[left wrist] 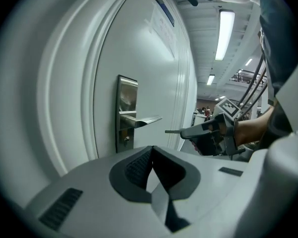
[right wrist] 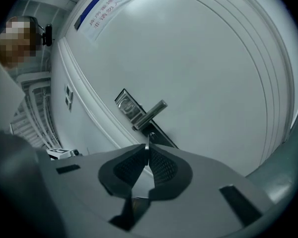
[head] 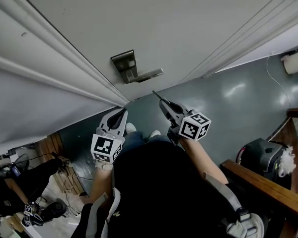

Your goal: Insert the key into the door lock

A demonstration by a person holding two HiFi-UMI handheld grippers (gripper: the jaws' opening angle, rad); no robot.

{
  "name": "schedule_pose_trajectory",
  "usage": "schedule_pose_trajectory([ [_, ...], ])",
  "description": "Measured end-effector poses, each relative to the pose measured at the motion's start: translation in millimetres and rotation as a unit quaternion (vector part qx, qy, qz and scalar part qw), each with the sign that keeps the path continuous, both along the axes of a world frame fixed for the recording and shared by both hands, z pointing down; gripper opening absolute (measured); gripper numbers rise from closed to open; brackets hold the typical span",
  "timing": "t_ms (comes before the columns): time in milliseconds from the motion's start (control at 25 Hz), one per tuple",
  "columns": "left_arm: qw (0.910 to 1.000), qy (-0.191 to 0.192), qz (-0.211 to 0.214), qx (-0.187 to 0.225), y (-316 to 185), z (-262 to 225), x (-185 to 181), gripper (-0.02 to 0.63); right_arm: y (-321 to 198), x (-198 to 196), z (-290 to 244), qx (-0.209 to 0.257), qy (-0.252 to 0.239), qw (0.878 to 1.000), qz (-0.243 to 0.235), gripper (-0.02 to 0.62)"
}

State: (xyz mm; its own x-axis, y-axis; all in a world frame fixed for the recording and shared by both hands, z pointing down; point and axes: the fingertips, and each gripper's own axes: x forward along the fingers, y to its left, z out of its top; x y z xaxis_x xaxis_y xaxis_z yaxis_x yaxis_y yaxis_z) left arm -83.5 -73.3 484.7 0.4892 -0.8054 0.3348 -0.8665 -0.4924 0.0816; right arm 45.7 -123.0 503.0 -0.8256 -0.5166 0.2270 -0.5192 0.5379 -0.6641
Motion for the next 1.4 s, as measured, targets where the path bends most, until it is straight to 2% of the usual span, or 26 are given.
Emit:
schedule_pose_trajectory([
  [240,0.9998,0.006,-0.021,-0.005,2,6,-41,0.008,-7,-43,10,-0.023,-0.007,1.0,-0.014,0.032],
  [720,0.9996,0.02,-0.009,-0.017,6,19,-88,0.008,-24,-92,34,-0.087,-0.082,0.992,0.038,0.032],
  [960,0.9996,0.017,0.002,-0.02,1,26,-106,0.008,-36,-105,32,-0.113,-0.158,0.978,0.073,0.032],
  [1400,0.9995,0.009,0.023,-0.022,-9,28,-122,0.008,-52,-108,48,-0.178,-0.241,0.945,0.133,0.032],
])
